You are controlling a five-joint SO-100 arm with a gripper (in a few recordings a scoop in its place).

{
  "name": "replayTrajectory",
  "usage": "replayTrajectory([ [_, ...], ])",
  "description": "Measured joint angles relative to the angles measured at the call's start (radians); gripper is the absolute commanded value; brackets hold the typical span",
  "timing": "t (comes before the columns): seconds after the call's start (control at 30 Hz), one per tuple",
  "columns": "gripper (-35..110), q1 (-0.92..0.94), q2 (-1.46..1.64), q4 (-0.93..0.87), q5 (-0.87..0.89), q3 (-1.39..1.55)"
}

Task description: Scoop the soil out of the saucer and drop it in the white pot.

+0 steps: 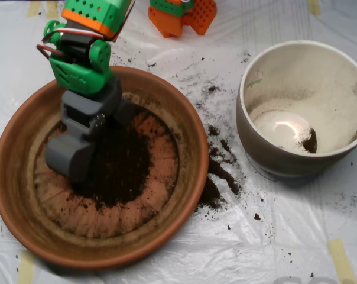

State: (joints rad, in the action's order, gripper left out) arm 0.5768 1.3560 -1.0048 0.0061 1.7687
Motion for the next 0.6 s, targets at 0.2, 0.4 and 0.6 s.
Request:
replayTrajectory([
  [0.2, 27, -0.003, -0.052, -0.028, 0.006, -0.078],
  [0.4, 16, -0.005, -0.057, -0.031, 0.008, -0.095],
  [0.6, 0, -0.005, -0.057, -0.031, 0.006, -0.106],
])
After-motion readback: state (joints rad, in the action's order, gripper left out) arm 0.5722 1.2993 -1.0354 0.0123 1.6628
